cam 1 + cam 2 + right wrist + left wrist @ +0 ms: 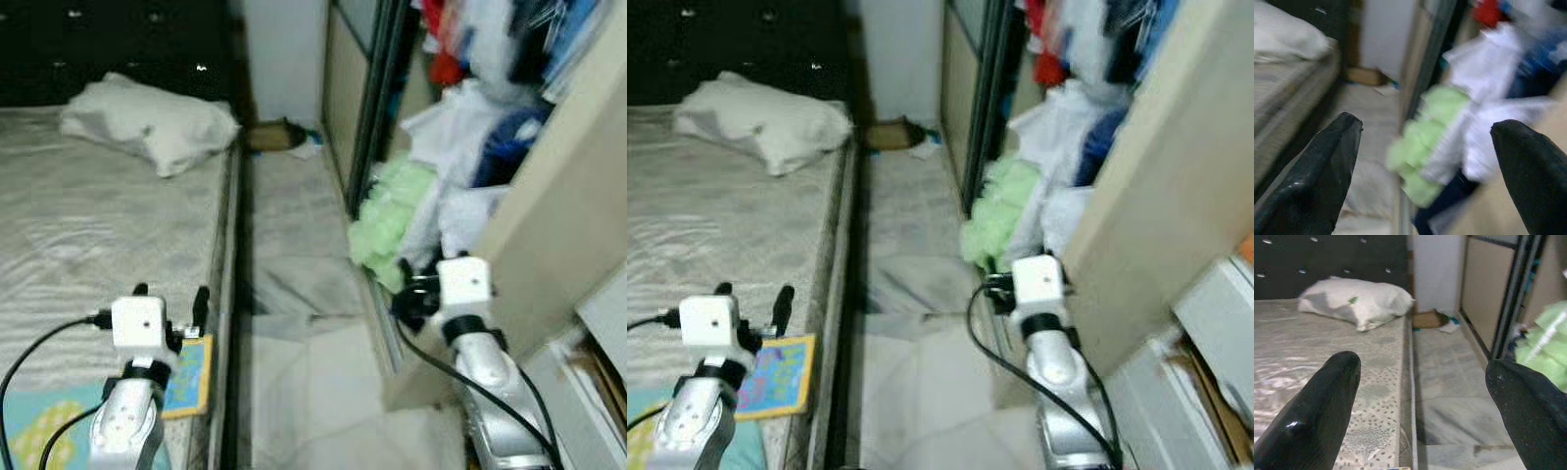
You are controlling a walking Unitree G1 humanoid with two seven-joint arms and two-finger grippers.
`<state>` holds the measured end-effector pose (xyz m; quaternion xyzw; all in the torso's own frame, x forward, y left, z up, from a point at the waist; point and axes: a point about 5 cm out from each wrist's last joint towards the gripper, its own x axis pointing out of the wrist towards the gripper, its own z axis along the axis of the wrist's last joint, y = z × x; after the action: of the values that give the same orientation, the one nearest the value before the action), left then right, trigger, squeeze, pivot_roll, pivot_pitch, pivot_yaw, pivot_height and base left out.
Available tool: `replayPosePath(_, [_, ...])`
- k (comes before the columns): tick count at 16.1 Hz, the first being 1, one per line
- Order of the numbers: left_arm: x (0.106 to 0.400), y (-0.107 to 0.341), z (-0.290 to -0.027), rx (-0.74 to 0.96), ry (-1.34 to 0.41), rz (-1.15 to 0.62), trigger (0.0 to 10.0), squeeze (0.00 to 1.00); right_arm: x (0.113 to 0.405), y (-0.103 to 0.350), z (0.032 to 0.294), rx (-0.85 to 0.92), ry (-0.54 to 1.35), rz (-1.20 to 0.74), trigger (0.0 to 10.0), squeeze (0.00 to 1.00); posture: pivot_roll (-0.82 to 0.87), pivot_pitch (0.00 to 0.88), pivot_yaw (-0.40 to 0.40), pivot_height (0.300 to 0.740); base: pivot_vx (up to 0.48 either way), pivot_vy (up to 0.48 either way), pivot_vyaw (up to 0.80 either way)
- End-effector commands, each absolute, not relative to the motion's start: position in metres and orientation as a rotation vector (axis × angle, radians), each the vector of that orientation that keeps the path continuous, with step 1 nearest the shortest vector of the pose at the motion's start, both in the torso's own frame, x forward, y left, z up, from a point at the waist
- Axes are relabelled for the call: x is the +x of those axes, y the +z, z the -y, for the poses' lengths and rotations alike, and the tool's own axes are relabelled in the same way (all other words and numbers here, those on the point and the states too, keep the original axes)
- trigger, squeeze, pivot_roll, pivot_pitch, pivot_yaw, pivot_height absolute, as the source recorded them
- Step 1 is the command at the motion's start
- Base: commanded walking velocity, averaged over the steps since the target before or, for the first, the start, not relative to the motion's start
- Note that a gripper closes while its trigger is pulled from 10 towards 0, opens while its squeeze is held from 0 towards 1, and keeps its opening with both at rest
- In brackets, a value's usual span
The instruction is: Clean up the room
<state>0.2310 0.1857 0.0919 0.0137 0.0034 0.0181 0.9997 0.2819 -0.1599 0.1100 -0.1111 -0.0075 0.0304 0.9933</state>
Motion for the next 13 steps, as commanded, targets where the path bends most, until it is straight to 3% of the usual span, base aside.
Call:
replayPosePath(1, [0.2316,0.0953,-0.1818,0.021,0.040,0.000,10.0,0.00,0.2813,0.1108,0.1614,-0.232,0.065,0.007,10.0,0.00,0.02,0.115,-0.035,0.740,0.000,0.000,0.80])
replayPosePath(13, [0.2308,0.1049,-0.1784,-0.007,0.029,-0.011,10.0,0.00,0.2804,0.1167,0.1545,-0.207,0.083,0.014,10.0,0.00,0.03,0.172,-0.023,0.740,0.000,0.000,0.80])
